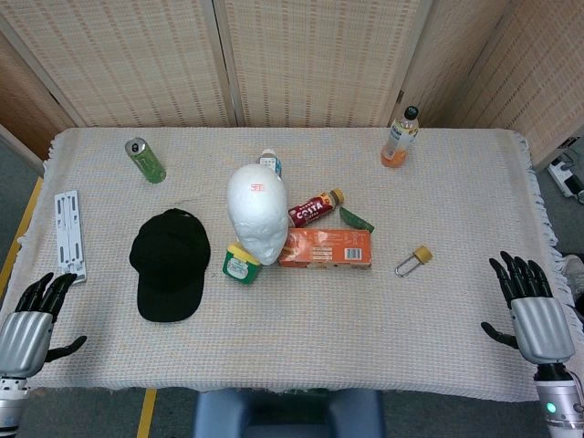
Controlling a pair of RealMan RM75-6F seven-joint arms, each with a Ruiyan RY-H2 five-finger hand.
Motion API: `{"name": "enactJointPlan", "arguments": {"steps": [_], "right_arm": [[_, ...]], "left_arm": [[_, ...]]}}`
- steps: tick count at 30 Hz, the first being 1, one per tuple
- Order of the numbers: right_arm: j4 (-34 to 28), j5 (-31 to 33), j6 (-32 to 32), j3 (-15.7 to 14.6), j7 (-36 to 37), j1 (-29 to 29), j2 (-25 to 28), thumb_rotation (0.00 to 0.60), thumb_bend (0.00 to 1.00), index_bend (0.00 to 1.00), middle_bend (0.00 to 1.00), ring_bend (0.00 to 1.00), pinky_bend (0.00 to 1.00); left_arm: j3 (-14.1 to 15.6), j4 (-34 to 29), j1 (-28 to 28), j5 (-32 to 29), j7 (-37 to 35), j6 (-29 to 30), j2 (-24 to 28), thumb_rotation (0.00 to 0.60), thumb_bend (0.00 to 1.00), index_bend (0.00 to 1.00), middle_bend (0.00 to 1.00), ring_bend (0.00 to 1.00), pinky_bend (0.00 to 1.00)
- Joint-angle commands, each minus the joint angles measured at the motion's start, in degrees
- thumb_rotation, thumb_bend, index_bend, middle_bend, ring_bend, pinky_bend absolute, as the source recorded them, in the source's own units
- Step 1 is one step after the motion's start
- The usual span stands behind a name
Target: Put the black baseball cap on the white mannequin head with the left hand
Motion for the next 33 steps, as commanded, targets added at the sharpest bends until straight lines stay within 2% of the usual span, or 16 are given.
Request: {"name": "enactJointPlan", "arguments": {"steps": [1,3,6,9,12,16,18,22,28,33], "right_arm": [[0.02,0.11,-0.21,-0.04,-0.10,0.04,-0.02,0.600,0.00,0.00,0.00,0.00,0.00],[0.33,0.49,-1.32,-0.07,0.14,0.46,-0.12,0.600,0.00,0.00,0.00,0.00,0.00],[0.22,0.61,-1.14,0.04,0.50,0.39,0.07,0.600,0.00,0.00,0.00,0.00,0.00],[0.00,0.81,-0.55,0.23,0.68,0.09,0.28,0.600,0.00,0.00,0.00,0.00,0.00],[-0.07,1.05,-0.69,0.15,-0.03,0.01,0.28,0.600,0.00,0.00,0.00,0.00,0.00],[-0.96,0.59,-1.03,-0.29,0.23,0.02,0.66,0.600,0.00,0.00,0.00,0.00,0.00],[-1.34,-0.09,-0.57,-0.43,0.93,-0.10,0.96,0.600,0.00,0.00,0.00,0.00,0.00],[-1.39,-0.56,-0.26,-0.68,1.03,-0.30,1.10,0.600,0.00,0.00,0.00,0.00,0.00],[-1.69,0.76,-1.51,-0.70,0.05,-0.20,1.40,0.600,0.00,0.00,0.00,0.00,0.00],[-2.47,1.16,-2.03,-0.78,0.50,-0.20,2.03,0.600,0.00,0.00,0.00,0.00,0.00]], "left_arm": [[0.05,-0.08,-0.02,-0.13,0.13,-0.21,0.01,0.600,0.07,0.09,0.16,0.03,0.16],[0.43,-0.52,-0.20,-1.07,1.18,-1.86,0.20,0.600,0.07,0.09,0.16,0.03,0.16],[0.95,-1.02,-0.44,0.03,-1.14,-2.12,-0.38,0.600,0.07,0.09,0.18,0.03,0.17],[2.75,2.37,-0.43,4.73,-4.88,-0.37,-3.38,0.600,0.07,0.13,0.31,0.11,0.28],[4.97,8.84,-0.78,10.46,-9.34,1.80,-8.02,0.600,0.07,0.23,0.54,0.32,0.50],[6.16,21.82,-1.39,16.30,-15.28,6.68,-16.70,0.600,0.09,0.49,0.92,0.74,0.81],[6.19,28.18,-1.84,16.85,-17.66,7.43,-20.72,0.600,0.10,0.56,1.00,0.86,0.91],[5.52,38.07,-2.89,15.57,-21.45,6.67,-27.08,0.600,0.13,0.57,1.00,0.99,1.00],[6.01,52.31,-4.16,15.00,-23.10,5.50,-35.28,0.600,0.17,0.54,1.00,1.00,1.00],[5.74,62.19,-5.08,14.27,-24.84,6.97,-41.29,0.600,0.22,0.52,1.00,1.00,1.00]]}}
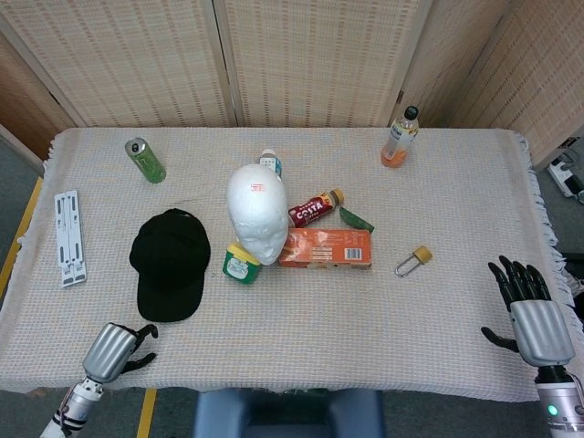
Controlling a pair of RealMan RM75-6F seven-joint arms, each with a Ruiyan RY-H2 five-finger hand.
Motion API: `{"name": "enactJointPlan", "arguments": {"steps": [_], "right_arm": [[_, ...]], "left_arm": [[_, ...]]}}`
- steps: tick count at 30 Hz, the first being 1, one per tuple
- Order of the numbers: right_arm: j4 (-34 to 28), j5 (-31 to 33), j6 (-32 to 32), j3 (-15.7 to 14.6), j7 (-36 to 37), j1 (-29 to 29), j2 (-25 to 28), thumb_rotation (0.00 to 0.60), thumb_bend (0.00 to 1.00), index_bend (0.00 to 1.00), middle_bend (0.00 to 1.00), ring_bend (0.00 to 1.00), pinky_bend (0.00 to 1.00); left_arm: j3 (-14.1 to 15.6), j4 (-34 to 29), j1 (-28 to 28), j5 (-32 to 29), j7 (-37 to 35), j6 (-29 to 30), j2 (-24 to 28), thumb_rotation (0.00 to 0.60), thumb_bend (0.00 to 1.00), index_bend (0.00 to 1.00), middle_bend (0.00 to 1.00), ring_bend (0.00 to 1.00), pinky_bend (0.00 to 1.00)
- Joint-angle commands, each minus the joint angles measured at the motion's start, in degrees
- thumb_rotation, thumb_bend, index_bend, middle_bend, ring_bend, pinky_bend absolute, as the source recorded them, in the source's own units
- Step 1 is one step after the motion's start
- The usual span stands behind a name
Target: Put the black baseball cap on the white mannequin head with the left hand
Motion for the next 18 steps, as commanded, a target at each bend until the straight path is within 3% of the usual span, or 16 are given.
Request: {"name": "enactJointPlan", "arguments": {"steps": [1,9,18], "right_arm": [[-0.25,0.21,-0.12,0.04,0.32,-0.01,0.30,0.600,0.00,0.00,0.00,0.00,0.00],[-1.32,2.00,-1.62,0.33,2.01,0.18,1.65,0.600,0.00,0.00,0.00,0.00,0.00],[-2.51,2.83,-3.47,0.07,3.52,0.56,3.18,0.600,0.00,0.00,0.00,0.00,0.00]], "left_arm": [[-0.38,8.96,-1.55,-0.93,-2.65,1.31,-6.67,0.600,0.23,0.51,1.00,1.00,1.00],[-1.40,18.30,-3.62,-3.27,-2.69,1.88,-12.26,0.600,0.30,0.47,1.00,1.00,1.00],[-1.37,23.19,-5.11,-5.41,-1.80,-1.61,-14.71,0.600,0.32,0.47,1.00,1.00,1.00]]}}
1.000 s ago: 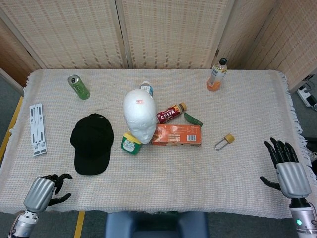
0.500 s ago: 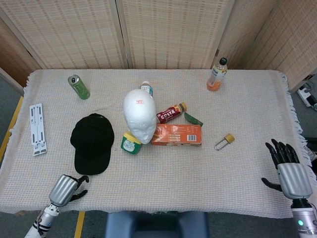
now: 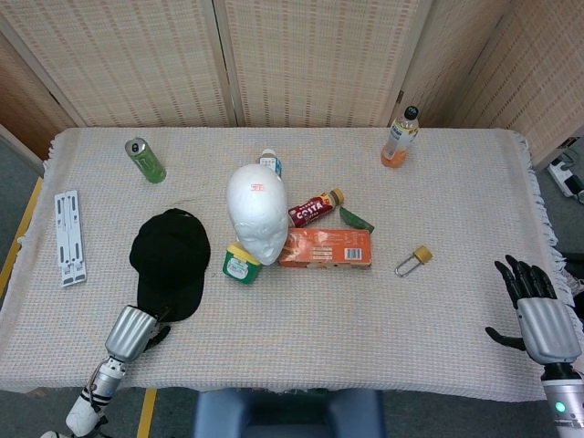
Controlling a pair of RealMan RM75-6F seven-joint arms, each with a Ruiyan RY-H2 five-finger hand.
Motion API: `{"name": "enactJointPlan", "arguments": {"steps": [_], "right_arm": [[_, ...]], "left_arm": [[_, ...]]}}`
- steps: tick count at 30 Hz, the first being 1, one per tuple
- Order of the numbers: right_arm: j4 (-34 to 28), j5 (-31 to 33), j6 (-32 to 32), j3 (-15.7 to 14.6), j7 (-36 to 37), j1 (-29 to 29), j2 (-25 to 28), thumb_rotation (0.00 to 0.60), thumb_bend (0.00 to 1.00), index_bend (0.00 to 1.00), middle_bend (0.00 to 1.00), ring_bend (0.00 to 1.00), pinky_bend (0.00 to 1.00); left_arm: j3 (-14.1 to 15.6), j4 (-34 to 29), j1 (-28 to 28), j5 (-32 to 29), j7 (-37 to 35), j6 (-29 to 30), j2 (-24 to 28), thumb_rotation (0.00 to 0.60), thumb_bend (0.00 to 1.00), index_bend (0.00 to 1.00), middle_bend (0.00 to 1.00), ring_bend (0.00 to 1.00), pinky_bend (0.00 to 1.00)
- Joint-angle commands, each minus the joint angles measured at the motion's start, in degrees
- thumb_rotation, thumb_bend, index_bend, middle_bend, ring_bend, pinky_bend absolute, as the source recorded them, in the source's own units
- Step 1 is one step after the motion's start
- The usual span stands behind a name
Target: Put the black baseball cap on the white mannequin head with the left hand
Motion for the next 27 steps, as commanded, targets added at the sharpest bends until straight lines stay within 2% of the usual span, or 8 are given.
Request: {"name": "enactJointPlan", "arguments": {"steps": [1,15,21,27], "right_arm": [[-0.41,-0.02,-0.48,-0.23,0.60,0.09,0.50,0.600,0.00,0.00,0.00,0.00,0.00],[-2.02,-0.20,-2.50,-1.25,1.48,0.49,2.09,0.600,0.00,0.00,0.00,0.00,0.00],[-2.59,-0.49,-3.07,-1.69,1.65,0.61,2.65,0.600,0.00,0.00,0.00,0.00,0.00],[-3.14,-0.67,-3.78,-2.16,1.44,0.77,3.12,0.600,0.00,0.00,0.00,0.00,0.00]], "left_arm": [[-0.02,1.24,-0.47,-0.84,0.45,-1.11,-0.52,0.600,0.32,0.47,1.00,1.00,1.00],[-0.86,2.84,-2.13,-3.97,0.57,-2.59,-1.60,0.600,0.37,0.49,1.00,1.00,1.00],[-1.85,3.01,-2.99,-5.62,-0.18,-2.68,-2.08,0.600,0.43,0.55,1.00,1.00,1.00],[-3.01,3.16,-3.80,-7.35,-0.65,-2.90,-2.29,0.600,0.47,0.65,1.00,1.00,1.00]]}}
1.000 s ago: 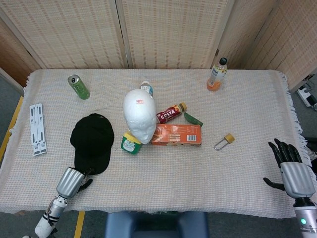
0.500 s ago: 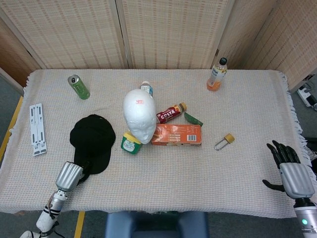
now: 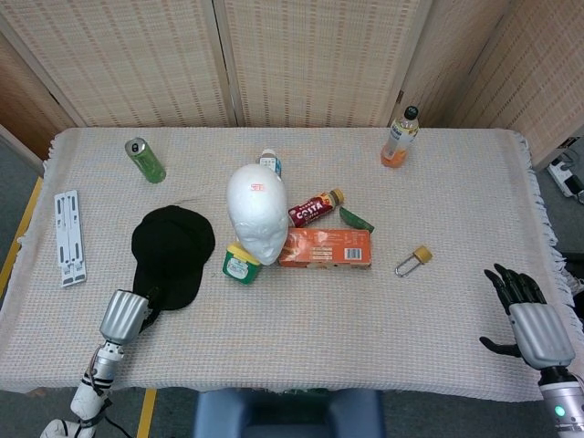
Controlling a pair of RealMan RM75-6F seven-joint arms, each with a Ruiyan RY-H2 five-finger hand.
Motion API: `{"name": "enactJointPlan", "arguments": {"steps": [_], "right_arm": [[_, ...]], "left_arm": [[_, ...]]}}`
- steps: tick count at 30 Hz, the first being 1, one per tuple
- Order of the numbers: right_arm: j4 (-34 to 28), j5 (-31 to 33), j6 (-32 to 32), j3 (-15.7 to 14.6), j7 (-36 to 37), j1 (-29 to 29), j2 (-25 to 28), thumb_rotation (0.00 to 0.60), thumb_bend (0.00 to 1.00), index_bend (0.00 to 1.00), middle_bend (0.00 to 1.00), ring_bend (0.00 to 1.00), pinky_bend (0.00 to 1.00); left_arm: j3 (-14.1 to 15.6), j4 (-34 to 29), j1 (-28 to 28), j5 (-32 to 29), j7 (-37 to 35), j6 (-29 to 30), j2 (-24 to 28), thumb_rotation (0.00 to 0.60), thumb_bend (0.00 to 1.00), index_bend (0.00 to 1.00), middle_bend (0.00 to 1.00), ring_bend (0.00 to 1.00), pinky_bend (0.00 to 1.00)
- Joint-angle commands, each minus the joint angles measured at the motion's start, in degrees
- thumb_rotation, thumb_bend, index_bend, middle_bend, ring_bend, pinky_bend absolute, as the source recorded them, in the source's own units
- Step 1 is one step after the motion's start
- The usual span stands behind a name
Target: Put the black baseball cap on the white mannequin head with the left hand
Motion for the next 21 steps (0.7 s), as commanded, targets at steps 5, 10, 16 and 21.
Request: {"name": "enactJointPlan", "arguments": {"steps": [5,10,16,21], "right_arm": [[-0.38,-0.08,-0.66,-0.34,-0.10,0.21,0.43,0.600,0.00,0.00,0.00,0.00,0.00],[-0.64,-0.29,-1.54,-0.76,-0.08,0.53,0.72,0.600,0.00,0.00,0.00,0.00,0.00],[-1.02,-1.00,-1.88,-1.21,0.44,0.68,1.13,0.600,0.00,0.00,0.00,0.00,0.00],[-1.34,-1.78,-1.38,-1.43,1.39,0.51,1.69,0.600,0.00,0.00,0.00,0.00,0.00]], "left_arm": [[-1.27,0.24,-1.09,-1.70,-0.37,0.28,0.24,0.600,0.47,0.67,1.00,1.00,1.00],[-3.09,-0.13,-2.47,-3.60,-1.24,2.37,1.21,0.600,0.49,0.67,1.00,1.00,1.00],[-5.18,-0.75,-5.09,-5.52,-1.54,5.32,2.98,0.600,0.51,0.68,1.00,1.00,1.00],[-6.72,-1.46,-7.52,-6.82,-1.29,7.45,4.77,0.600,0.51,0.68,1.00,1.00,1.00]]}}
